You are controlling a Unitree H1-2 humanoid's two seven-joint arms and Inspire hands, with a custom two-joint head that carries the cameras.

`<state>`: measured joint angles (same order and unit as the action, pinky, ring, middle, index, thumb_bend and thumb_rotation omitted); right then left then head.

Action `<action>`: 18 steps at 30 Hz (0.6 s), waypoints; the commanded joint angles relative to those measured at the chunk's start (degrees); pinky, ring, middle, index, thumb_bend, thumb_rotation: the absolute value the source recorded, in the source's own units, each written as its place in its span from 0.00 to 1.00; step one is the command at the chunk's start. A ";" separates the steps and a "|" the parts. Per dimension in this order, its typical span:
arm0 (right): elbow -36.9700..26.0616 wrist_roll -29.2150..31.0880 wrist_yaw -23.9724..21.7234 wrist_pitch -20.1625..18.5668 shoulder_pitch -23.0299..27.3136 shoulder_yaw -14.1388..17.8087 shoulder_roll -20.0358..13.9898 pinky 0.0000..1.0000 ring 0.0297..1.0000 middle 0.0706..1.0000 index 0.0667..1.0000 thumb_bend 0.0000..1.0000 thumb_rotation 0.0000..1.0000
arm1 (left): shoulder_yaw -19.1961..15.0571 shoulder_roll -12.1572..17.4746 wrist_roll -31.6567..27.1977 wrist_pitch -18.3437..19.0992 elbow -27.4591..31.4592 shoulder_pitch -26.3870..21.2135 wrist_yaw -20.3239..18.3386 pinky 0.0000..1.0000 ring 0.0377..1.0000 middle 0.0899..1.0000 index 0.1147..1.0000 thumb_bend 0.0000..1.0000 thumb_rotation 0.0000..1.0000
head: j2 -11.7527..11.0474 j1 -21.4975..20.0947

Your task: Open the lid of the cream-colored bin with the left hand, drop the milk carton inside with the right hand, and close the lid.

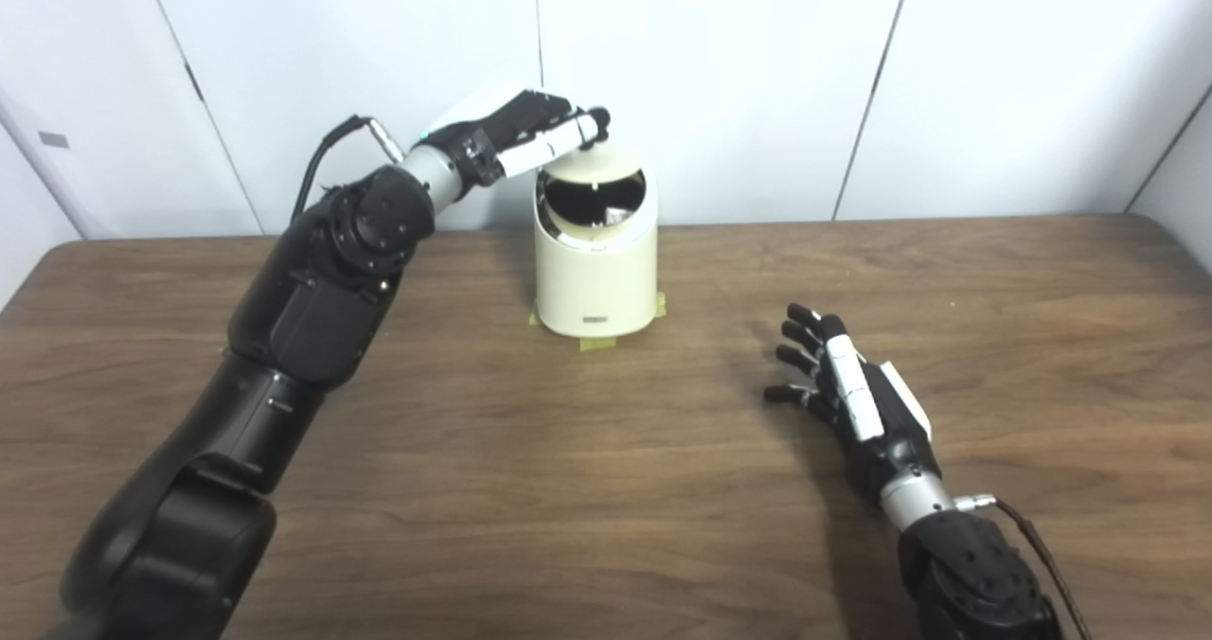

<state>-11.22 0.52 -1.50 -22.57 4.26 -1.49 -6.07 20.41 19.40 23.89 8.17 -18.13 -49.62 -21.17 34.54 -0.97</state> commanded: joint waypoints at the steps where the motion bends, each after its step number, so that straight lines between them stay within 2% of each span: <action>1: 0.82 -1.42 0.03 0.07 1.20 -0.34 -0.52 0.86 0.91 0.91 0.90 0.57 1.00 | 0.91 1.74 2.26 -2.51 1.22 -1.82 -0.24 0.84 0.79 0.74 0.70 0.51 1.00 | 0.18 -0.03; 8: 1.12 -3.20 -0.38 1.07 1.22 -0.80 -1.09 0.84 0.90 0.91 0.90 0.56 1.00 | 5.19 3.64 11.07 -9.01 0.94 -0.94 2.11 0.77 0.78 0.75 0.66 0.44 1.00 | 0.36 -0.23; 10: 1.20 -3.34 -0.47 1.17 1.26 -0.89 -1.16 0.84 0.91 0.91 0.90 0.56 1.00 | 6.59 4.28 14.00 -11.22 0.58 -0.61 3.21 0.75 0.76 0.74 0.66 0.45 1.00 | 0.38 -0.33; 15: 1.14 -4.54 -0.38 1.43 1.19 -1.23 -1.40 0.82 0.90 0.90 0.90 0.56 1.00 | 9.13 5.20 20.08 -13.59 0.94 -0.05 3.61 0.79 0.79 0.76 0.71 0.50 1.00 | 1.09 -0.73; 18: 1.18 -5.86 -0.19 1.52 1.30 -1.68 -1.66 0.80 0.89 0.90 0.90 0.56 1.00 | 11.30 6.27 24.99 -15.37 1.62 0.11 3.97 0.88 0.81 0.77 0.70 0.49 1.00 | 1.37 -0.90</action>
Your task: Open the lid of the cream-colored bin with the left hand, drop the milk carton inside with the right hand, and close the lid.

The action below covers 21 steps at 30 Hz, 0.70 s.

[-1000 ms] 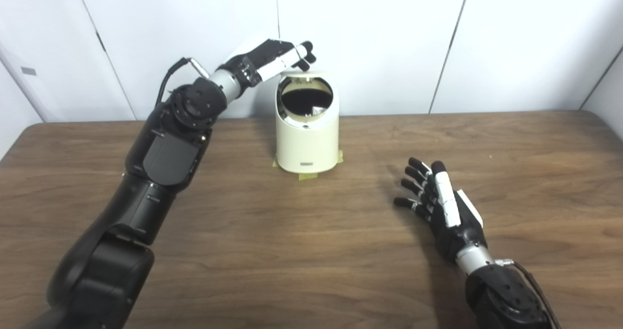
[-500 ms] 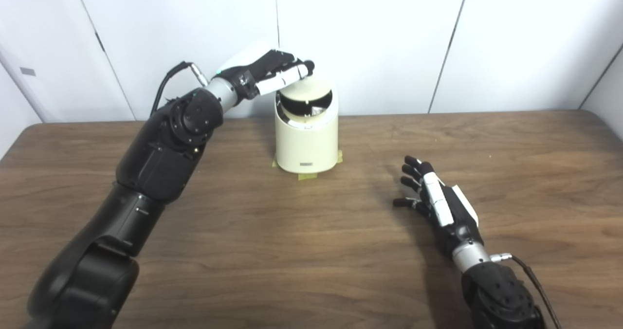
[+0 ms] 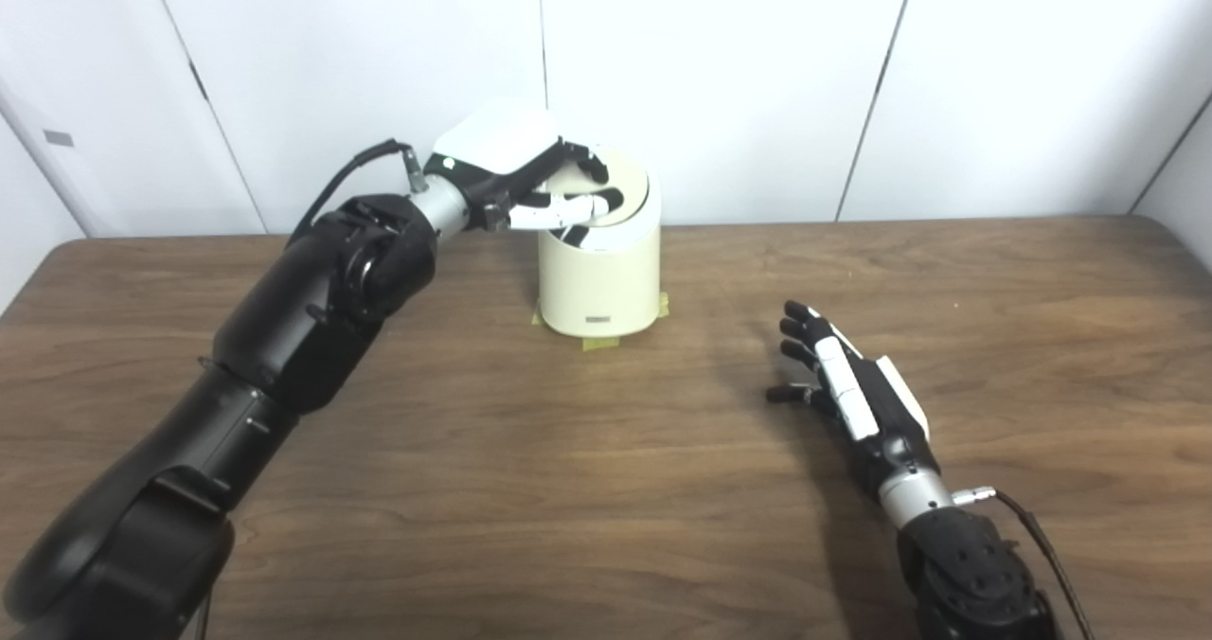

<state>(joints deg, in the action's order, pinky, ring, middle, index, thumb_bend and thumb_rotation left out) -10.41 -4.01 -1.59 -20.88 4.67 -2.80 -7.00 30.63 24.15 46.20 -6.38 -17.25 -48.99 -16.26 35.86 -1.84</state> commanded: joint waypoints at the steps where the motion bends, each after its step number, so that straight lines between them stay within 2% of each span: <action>1: 0.26 -1.85 -0.05 -0.30 0.87 -0.56 -0.80 0.80 0.89 0.89 0.90 0.57 1.00 | 1.69 1.84 4.25 -1.00 1.20 -0.39 -0.99 0.90 0.82 0.77 0.70 0.48 1.00 | 0.08 -0.05; 3: -0.06 -2.99 0.01 -0.25 0.76 -1.03 -0.96 0.80 0.89 0.89 0.89 0.57 1.00 | 2.38 2.15 6.89 -1.68 1.66 0.02 0.01 0.93 0.84 0.78 0.71 0.48 1.00 | 0.28 -0.22; 7: -0.19 -3.71 -0.01 -0.07 0.63 -1.14 -0.75 0.80 0.89 0.88 0.89 0.57 1.00 | 2.52 1.99 9.77 -2.87 1.14 0.90 2.65 0.93 0.83 0.76 0.70 0.47 1.00 | 0.55 -0.31; 16: -0.52 -5.55 0.29 -1.14 1.04 -1.35 -0.33 0.79 0.86 0.85 0.88 0.55 1.00 | 2.59 2.03 12.51 -1.62 2.51 2.03 0.20 0.93 0.84 0.78 0.71 0.47 1.00 | 1.13 -0.63; 21: -0.66 -5.65 0.36 -1.09 1.05 -1.39 -0.22 0.78 0.86 0.85 0.87 0.55 1.00 | 3.61 2.32 14.77 -1.82 2.04 2.05 0.14 0.91 0.83 0.76 0.71 0.49 1.00 | 1.44 -0.70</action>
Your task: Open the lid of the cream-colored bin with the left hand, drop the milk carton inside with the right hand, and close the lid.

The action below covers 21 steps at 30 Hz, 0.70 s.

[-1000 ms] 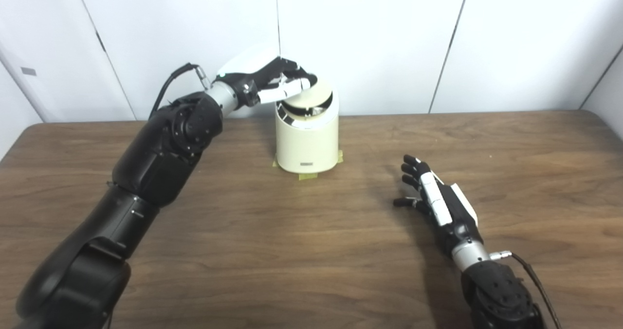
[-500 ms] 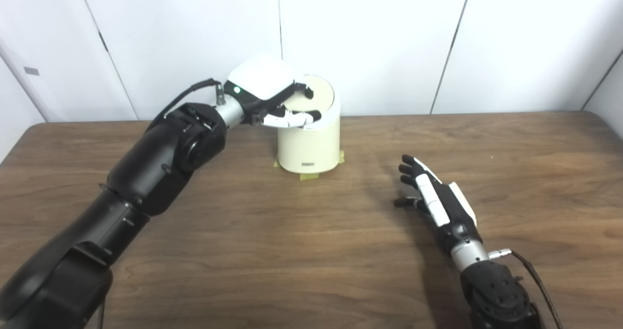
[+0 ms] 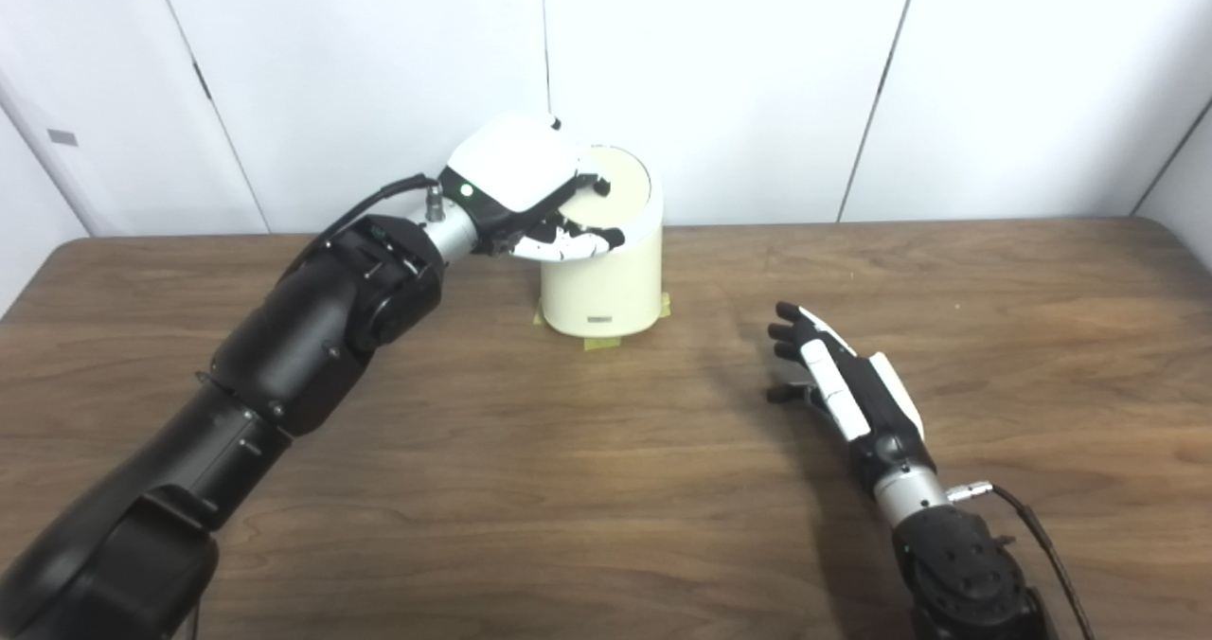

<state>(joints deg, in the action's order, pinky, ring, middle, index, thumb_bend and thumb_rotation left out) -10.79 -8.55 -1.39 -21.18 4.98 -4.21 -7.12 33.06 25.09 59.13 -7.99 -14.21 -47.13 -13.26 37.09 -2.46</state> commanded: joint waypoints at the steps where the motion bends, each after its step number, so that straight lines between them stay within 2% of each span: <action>1: -0.35 -1.19 0.10 -0.84 0.75 -0.05 -0.18 0.78 0.86 0.85 0.87 0.55 1.00 | 1.51 1.45 2.35 -0.32 -1.09 0.16 -3.19 0.91 0.83 0.76 0.71 0.50 1.00 | 0.20 -0.08; 10: -0.99 -1.11 -0.37 -0.81 0.55 0.00 -0.19 0.78 0.87 0.85 0.88 0.56 1.00 | 4.08 2.25 5.24 -1.20 -1.24 0.63 -5.44 0.91 0.83 0.77 0.69 0.51 1.00 | 0.71 -0.38; 14: -1.11 -1.46 -0.27 -0.97 0.60 -0.17 -0.17 0.78 0.87 0.85 0.88 0.55 1.00 | 3.84 2.13 4.57 -1.21 -0.97 1.02 -5.58 0.90 0.83 0.76 0.68 0.51 1.00 | 0.72 -0.53; 18: -1.00 -0.94 -0.55 -0.53 0.41 -0.08 -0.20 0.81 0.88 0.86 0.88 0.56 1.00 | 1.15 1.93 0.91 0.00 1.79 0.90 -7.69 0.91 0.83 0.76 0.70 0.50 1.00 | 0.88 -0.80; 21: -0.84 -0.63 -0.79 0.13 0.32 0.01 -0.36 0.79 0.87 0.86 0.88 0.56 1.00 | -3.62 1.48 -4.50 2.47 5.14 0.04 -10.17 0.91 0.84 0.78 0.73 0.49 1.00 | 0.83 -0.76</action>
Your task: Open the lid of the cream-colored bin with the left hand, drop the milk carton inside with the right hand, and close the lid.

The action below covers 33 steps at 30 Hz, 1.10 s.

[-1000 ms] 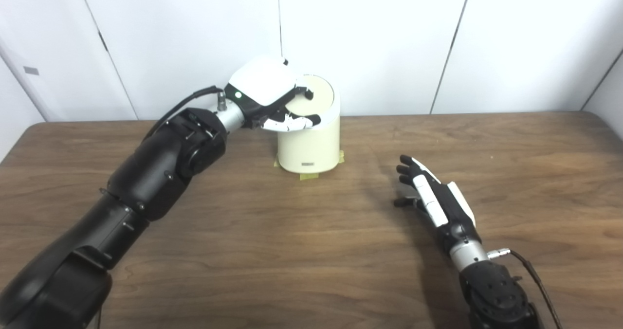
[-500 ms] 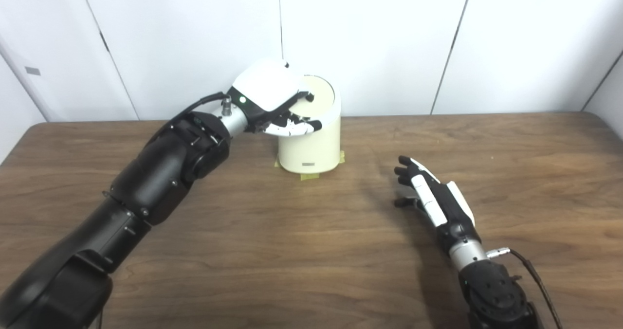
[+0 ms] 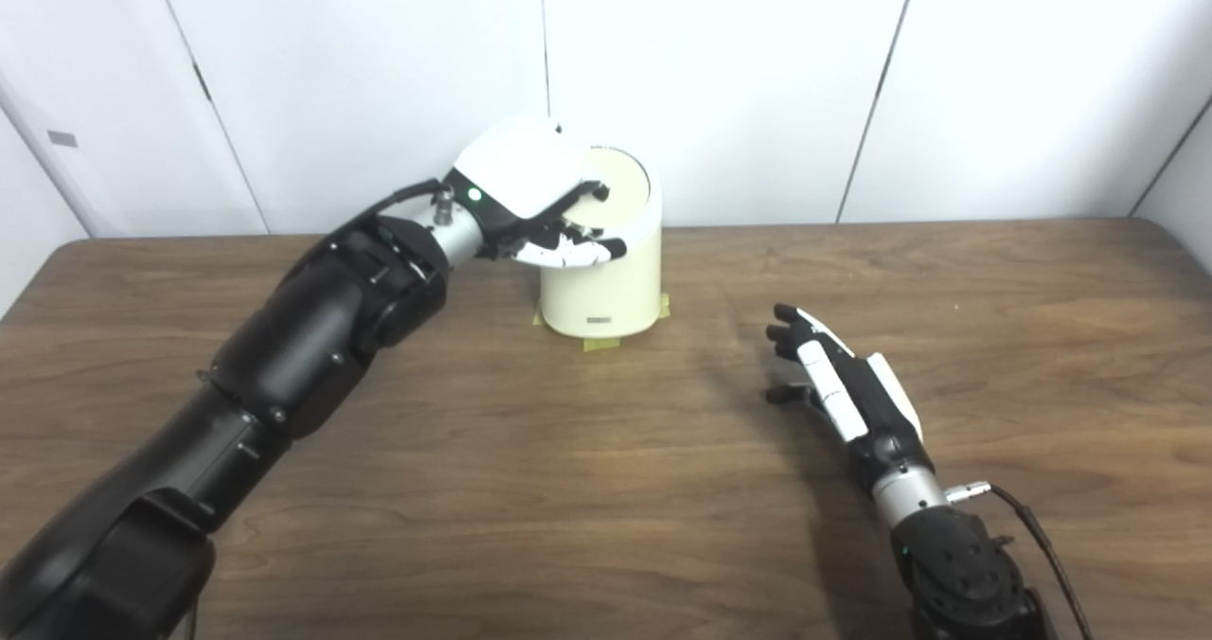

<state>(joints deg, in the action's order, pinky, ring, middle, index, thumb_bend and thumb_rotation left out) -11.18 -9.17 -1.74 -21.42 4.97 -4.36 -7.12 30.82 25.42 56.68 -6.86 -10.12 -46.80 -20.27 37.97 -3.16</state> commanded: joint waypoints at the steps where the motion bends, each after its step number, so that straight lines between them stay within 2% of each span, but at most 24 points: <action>1: -0.36 -0.04 -0.45 0.55 0.34 0.20 -0.41 0.79 0.88 0.86 0.88 0.57 1.00 | -3.34 0.74 -3.84 2.46 2.10 -0.42 -3.29 0.91 0.84 0.79 0.75 0.49 1.00 | -0.13 -0.02; 3: -0.27 -0.31 -0.40 0.62 0.38 0.21 -0.52 0.78 0.87 0.86 0.88 0.55 1.00 | -7.01 -0.10 -7.02 3.92 3.75 -0.47 -2.53 0.86 0.83 0.79 0.76 0.47 1.00 | -0.17 0.03; 7: -0.40 -0.17 -0.27 0.44 0.49 0.66 -0.44 0.75 0.86 0.85 0.88 0.57 1.00 | -15.58 -3.27 -15.68 9.99 7.71 0.65 -2.73 0.80 0.85 0.81 0.78 0.42 1.00 | -0.30 0.12; 10: -0.58 0.81 -0.31 1.15 0.44 1.33 0.02 0.75 0.87 0.86 0.88 0.57 1.00 | -21.67 -7.22 -22.33 14.70 10.36 2.78 -1.04 0.82 0.87 0.87 0.83 0.41 1.00 | -0.38 0.20; 14: -0.88 1.36 -0.14 2.38 0.42 1.76 0.27 0.74 0.87 0.86 0.87 0.54 1.00 | -28.26 -12.73 -30.62 21.34 13.24 5.52 0.97 0.93 0.93 0.90 0.89 0.44 1.00 | -0.47 0.18; 16: -1.28 2.11 0.27 3.02 0.32 2.31 0.88 0.73 0.86 0.85 0.86 0.54 1.00 | -31.24 -14.26 -34.32 20.77 14.43 8.34 3.61 0.90 0.91 0.89 0.89 0.44 1.00 | -0.46 0.23; 18: -1.72 2.52 0.64 3.72 0.22 2.69 1.38 0.72 0.84 0.85 0.86 0.54 1.00 | -33.19 -15.05 -37.01 20.76 16.22 11.20 4.96 0.87 0.90 0.88 0.89 0.43 1.00 | -0.46 0.23; 24: -4.34 4.17 0.02 4.95 0.06 3.51 2.23 0.74 0.84 0.85 0.85 0.57 1.00 | -36.91 -16.51 -44.56 24.00 23.06 20.45 6.07 0.89 0.91 0.91 0.93 0.43 1.00 | -0.42 0.61; 29: -6.91 6.63 -0.23 3.00 1.07 4.24 3.44 0.79 0.86 0.87 0.87 0.65 1.00 | -40.16 -17.96 -50.85 25.48 26.15 27.47 8.36 0.90 0.90 0.89 0.92 0.44 1.00 | -0.30 0.05; 33: -8.11 8.08 0.00 1.88 2.37 5.10 4.34 0.80 0.87 0.87 0.87 0.65 1.00 | -43.03 -19.68 -55.96 26.56 26.68 32.42 10.97 0.90 0.90 0.88 0.89 0.46 1.00 | -0.30 0.00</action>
<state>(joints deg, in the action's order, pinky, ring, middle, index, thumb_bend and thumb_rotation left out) -17.11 -1.83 -1.98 -20.12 4.84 0.11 -2.86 -11.41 5.95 2.77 20.11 14.27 -13.45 -10.77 37.62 -3.16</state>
